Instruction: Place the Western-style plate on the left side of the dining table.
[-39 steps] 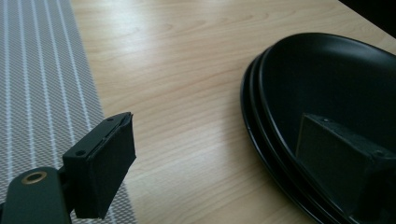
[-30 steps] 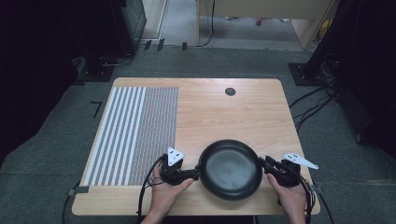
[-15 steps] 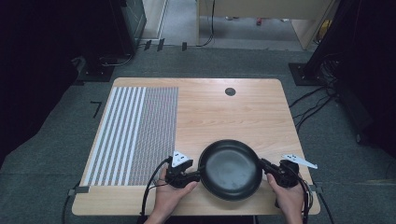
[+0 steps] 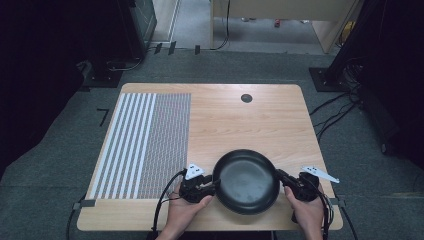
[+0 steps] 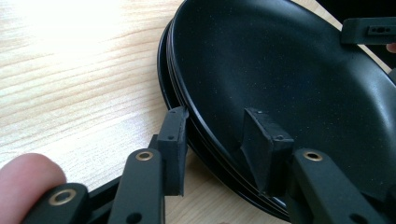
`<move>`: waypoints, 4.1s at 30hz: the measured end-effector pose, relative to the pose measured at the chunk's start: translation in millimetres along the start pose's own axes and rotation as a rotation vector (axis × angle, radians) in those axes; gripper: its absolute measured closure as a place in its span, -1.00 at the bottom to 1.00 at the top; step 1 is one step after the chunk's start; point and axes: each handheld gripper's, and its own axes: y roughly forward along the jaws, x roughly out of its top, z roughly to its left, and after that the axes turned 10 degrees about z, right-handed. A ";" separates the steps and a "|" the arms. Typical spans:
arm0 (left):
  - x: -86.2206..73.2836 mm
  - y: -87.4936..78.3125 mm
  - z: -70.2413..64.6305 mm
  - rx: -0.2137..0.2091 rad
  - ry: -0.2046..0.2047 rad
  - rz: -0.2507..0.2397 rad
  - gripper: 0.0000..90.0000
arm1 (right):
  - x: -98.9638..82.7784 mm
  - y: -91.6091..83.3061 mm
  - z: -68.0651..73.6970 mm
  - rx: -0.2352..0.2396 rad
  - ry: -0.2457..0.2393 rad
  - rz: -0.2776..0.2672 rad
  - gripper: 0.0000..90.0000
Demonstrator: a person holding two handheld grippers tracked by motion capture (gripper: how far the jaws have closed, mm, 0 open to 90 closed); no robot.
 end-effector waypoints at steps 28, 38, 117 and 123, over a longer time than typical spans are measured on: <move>3.4 -24.1 10.9 -0.054 -0.057 0.044 0.46 | -5.2 16.8 3.8 0.126 0.059 0.015 0.86; 1.9 -26.5 11.9 -0.050 -0.040 0.036 0.43 | -6.8 20.1 4.0 0.138 0.078 0.033 0.80; 8.7 -97.5 100.8 -0.133 -0.308 -0.123 0.64 | 52.0 66.2 99.5 0.311 0.199 -0.034 0.90; 8.3 -110.8 115.9 -0.108 -0.328 -0.145 0.64 | 62.1 83.1 117.6 0.332 0.189 -0.016 0.90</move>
